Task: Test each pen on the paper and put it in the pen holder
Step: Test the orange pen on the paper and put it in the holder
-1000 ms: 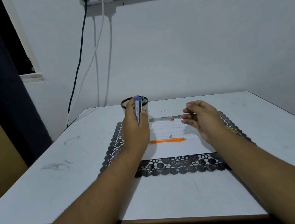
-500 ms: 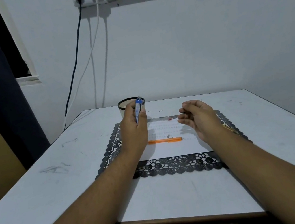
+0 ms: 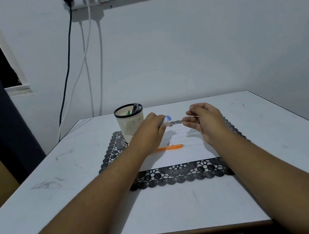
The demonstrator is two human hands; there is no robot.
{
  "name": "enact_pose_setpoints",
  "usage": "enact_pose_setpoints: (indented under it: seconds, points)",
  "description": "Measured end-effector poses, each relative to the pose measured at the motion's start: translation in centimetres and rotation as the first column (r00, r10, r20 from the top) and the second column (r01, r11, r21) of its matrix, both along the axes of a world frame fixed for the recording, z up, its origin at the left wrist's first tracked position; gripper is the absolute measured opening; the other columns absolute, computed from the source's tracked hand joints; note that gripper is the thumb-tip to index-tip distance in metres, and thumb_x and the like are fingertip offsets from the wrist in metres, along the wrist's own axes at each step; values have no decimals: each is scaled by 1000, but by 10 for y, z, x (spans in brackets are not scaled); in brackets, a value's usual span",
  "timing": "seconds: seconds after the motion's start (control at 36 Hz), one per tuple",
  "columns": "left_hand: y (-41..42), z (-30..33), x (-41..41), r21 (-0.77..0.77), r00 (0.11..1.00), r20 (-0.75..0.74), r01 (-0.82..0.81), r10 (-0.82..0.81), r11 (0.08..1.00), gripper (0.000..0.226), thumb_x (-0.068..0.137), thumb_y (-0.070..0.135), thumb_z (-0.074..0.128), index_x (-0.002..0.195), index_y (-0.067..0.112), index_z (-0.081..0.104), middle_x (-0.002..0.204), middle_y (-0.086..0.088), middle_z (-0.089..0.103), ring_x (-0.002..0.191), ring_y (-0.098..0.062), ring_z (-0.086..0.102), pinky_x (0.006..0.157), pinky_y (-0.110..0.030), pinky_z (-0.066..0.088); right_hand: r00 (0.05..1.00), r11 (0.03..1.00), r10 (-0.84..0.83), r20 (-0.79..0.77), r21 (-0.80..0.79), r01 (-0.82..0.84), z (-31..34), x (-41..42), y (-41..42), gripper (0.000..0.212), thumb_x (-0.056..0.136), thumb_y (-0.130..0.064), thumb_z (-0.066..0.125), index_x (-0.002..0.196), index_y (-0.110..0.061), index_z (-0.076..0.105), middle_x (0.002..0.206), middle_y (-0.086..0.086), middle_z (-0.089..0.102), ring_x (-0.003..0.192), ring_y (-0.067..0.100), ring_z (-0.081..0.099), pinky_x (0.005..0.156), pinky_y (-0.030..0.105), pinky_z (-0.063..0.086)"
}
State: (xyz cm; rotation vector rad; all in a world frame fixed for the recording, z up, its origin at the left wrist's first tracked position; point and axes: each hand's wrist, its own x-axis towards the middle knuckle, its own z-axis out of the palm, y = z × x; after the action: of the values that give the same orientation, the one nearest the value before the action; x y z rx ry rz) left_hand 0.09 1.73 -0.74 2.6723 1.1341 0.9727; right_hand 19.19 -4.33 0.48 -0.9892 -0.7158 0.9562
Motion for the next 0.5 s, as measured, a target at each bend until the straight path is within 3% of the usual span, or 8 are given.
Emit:
enact_pose_setpoints:
  seconds: [0.06, 0.14, 0.25, 0.36, 0.42, 0.5]
  points:
    - [11, 0, 10, 14, 994, -107, -14, 15, 1000, 30, 108, 31, 44, 121, 14, 65, 108, -4, 52, 97, -22, 52, 82, -38, 45, 1000, 1000, -16, -16, -4, 16, -1, 3, 0, 4, 101, -4, 60, 104, -4, 62, 89, 15, 64, 65, 25, 70, 64, 35, 62]
    - [24, -1, 27, 78, 967, -242, -61, 78, 995, 25, 108, 21, 43, 116, 14, 66, 109, -5, 51, 103, -27, 50, 83, -43, 48, 999, 999, -41, -25, -12, 41, -3, 6, 0, 5, 102, -4, 59, 105, -3, 62, 90, 15, 64, 66, 26, 70, 65, 35, 62]
    - [32, 3, 49, 114, 918, -361, -129, 162, 985, 21, 106, 16, 44, 118, 18, 61, 114, -5, 52, 110, -28, 48, 81, -36, 37, 998, 998, -61, -28, -15, 61, -4, 11, 1, 6, 102, -3, 58, 106, -2, 62, 90, 15, 64, 64, 26, 69, 65, 36, 63]
    - [37, 7, 63, 169, 825, -499, -210, 268, 963, 36, 97, 6, 53, 131, 16, 53, 126, -7, 52, 120, -28, 47, 96, -41, 39, 998, 998, -64, -8, -19, 63, -5, 18, 2, 5, 102, -4, 58, 103, -3, 62, 90, 15, 64, 64, 25, 69, 63, 34, 62]
    - [37, 5, 68, 130, 808, -528, -229, 263, 965, 44, 95, 4, 53, 138, 14, 45, 132, -10, 49, 124, -30, 45, 100, -42, 39, 997, 997, -73, 4, -21, 73, -7, 22, 3, 5, 103, -4, 57, 103, -3, 62, 89, 15, 64, 63, 24, 69, 63, 34, 63]
    - [33, 6, 65, 23, 882, -433, -193, 184, 981, 58, 94, -1, 52, 149, 14, 39, 142, -9, 46, 131, -29, 42, 103, -42, 42, 997, 997, -75, 18, -18, 75, -7, 23, 6, 5, 103, -4, 57, 104, -2, 62, 89, 15, 64, 62, 23, 69, 63, 33, 64]
